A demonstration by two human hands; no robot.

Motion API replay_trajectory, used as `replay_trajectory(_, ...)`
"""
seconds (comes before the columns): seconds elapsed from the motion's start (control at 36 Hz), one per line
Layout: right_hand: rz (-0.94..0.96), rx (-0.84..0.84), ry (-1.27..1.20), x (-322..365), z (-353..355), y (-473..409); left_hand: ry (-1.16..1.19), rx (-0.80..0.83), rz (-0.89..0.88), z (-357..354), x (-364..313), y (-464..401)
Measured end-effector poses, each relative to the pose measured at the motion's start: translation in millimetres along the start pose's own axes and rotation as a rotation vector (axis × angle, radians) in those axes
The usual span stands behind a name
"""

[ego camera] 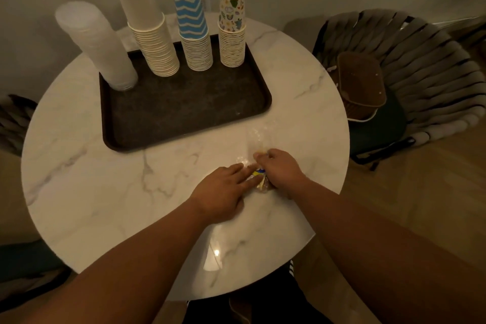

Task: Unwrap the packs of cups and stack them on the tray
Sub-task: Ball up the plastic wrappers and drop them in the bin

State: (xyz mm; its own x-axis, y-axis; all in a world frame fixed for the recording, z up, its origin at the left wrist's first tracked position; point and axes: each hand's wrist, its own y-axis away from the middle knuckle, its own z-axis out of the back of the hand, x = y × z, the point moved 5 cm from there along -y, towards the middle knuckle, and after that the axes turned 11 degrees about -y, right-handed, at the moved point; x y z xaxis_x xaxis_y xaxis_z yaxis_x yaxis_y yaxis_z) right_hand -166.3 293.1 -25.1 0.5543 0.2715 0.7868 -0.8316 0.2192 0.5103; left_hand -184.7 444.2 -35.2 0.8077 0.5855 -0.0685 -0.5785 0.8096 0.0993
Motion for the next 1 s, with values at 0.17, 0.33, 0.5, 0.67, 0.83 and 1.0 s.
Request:
replay_trajectory(0.17, 0.821, -0.181, 0.414, 13, 16, 37, -0.133, -0.102, -0.044, 11, -6, -8)
replay_trajectory(0.33, 0.81, -0.225, 0.53, -4, 18, 40, -0.103, -0.118, -0.01, 13, -7, -20)
replay_trajectory(0.5, 1.046, -0.187, 0.463, 13, 12, 57, -0.079, -0.198, 0.02, 9, -6, -26)
replay_trajectory(0.67, 0.632, 0.377, 0.712, -16, -7, 17, -0.07, -0.175, 0.041, 3, -8, -24)
replay_trajectory(0.83, 0.61, 0.329, 1.008, -18, -4, -5, -0.116, -0.224, 0.041, 14, -15, -17)
replay_trajectory(1.0, 0.478, 0.215, 1.025, -16, -3, -16, -0.104, -0.172, 0.048, 15, -13, -14)
